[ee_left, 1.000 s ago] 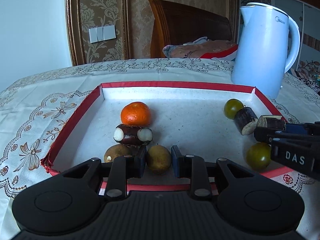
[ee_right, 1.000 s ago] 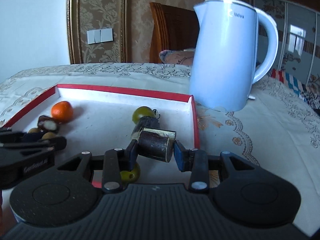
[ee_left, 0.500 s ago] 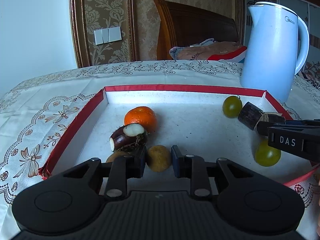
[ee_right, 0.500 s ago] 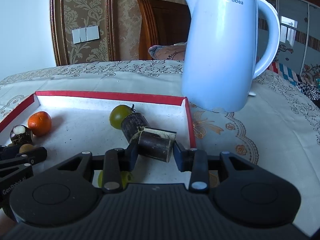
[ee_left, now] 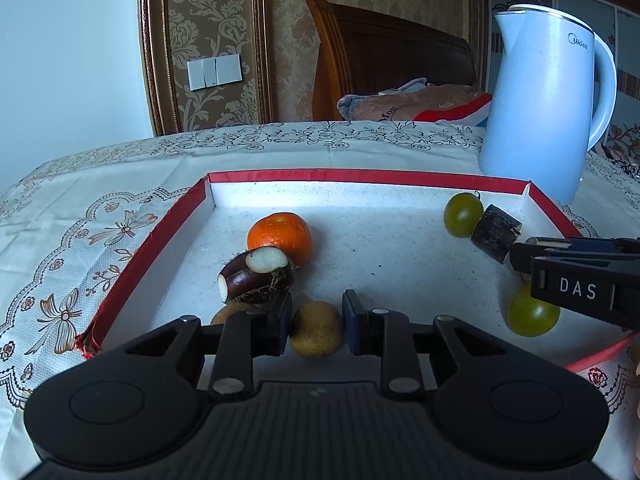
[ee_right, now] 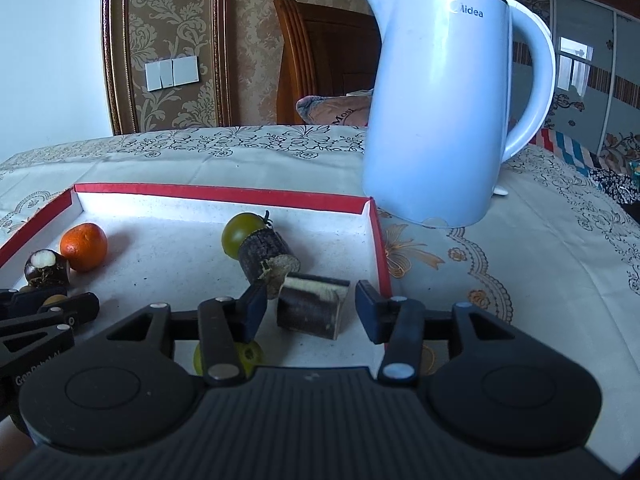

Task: Organize fruits
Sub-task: 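Open both tools to release the tan fruit and root piece in the tray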

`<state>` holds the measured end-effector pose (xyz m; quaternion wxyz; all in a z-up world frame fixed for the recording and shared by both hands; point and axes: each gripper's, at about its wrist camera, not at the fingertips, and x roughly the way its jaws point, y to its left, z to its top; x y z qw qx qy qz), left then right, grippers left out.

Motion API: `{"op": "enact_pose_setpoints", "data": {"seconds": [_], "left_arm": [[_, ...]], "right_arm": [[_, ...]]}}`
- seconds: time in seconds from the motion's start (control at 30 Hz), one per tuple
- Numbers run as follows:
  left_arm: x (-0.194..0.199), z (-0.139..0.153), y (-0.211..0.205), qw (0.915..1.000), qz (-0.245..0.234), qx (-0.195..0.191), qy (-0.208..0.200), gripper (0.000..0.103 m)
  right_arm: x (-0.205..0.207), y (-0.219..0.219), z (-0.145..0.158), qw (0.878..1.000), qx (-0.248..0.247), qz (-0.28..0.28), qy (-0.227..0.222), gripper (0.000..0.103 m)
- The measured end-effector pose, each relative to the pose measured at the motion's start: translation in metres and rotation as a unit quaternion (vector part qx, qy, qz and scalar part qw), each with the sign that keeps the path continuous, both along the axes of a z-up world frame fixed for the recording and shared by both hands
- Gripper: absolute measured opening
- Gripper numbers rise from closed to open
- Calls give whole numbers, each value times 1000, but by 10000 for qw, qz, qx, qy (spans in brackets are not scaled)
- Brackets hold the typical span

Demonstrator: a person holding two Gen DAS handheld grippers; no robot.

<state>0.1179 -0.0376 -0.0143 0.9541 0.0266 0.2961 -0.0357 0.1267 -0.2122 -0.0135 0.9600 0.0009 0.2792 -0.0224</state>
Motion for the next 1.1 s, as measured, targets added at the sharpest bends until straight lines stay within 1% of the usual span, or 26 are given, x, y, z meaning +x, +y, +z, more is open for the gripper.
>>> {"op": "enact_pose_setpoints", "data": {"seconds": [0.03, 0.07, 0.1, 0.13, 0.17, 0.23, 0.33, 0.37, 0.57, 0.77, 1.0, 1.1], "left_arm": [[0, 0, 0, 10000, -54, -14, 6, 32], [-1, 0, -1, 9999, -113, -22, 16, 44], [-1, -1, -1, 9999, -150, -35, 42, 55], [-1, -1, -1, 9999, -153, -37, 55, 73], [-2, -2, -1, 10000, -92, -17, 36, 74], [-2, -2, 2, 10000, -11, -53, 12, 74], [0, -2, 7, 9998, 23, -175, 88, 74], [0, -3, 7, 9998, 30, -157, 79, 74], [0, -3, 6, 9999, 24, -119, 71, 74], [0, -3, 6, 9999, 17, -116, 66, 74], [-6, -2, 11, 9999, 73, -126, 3, 74], [-11, -1, 14, 9998, 63, -172, -16, 74]], "right_arm": [[-1, 0, 0, 10000, -1, -8, -16, 56], [-2, 1, 0, 10000, -11, -28, -40, 59], [-4, 0, 1, 10000, -3, -31, -65, 60], [-5, 0, 1, 10000, 29, -16, -69, 60], [-6, -1, 1, 10000, 60, -17, -78, 60], [-9, -2, 2, 9999, 95, -2, -87, 62], [-11, -2, 2, 9999, 116, 27, -107, 64], [-12, -2, 2, 9998, 130, 32, -113, 66], [-18, 0, 3, 9997, 160, 111, -173, 74], [-19, 2, 3, 9996, 134, 138, -186, 77], [-29, 1, 5, 9991, 250, 186, -280, 82], [-39, 1, 7, 9985, 305, 234, -391, 92]]}}
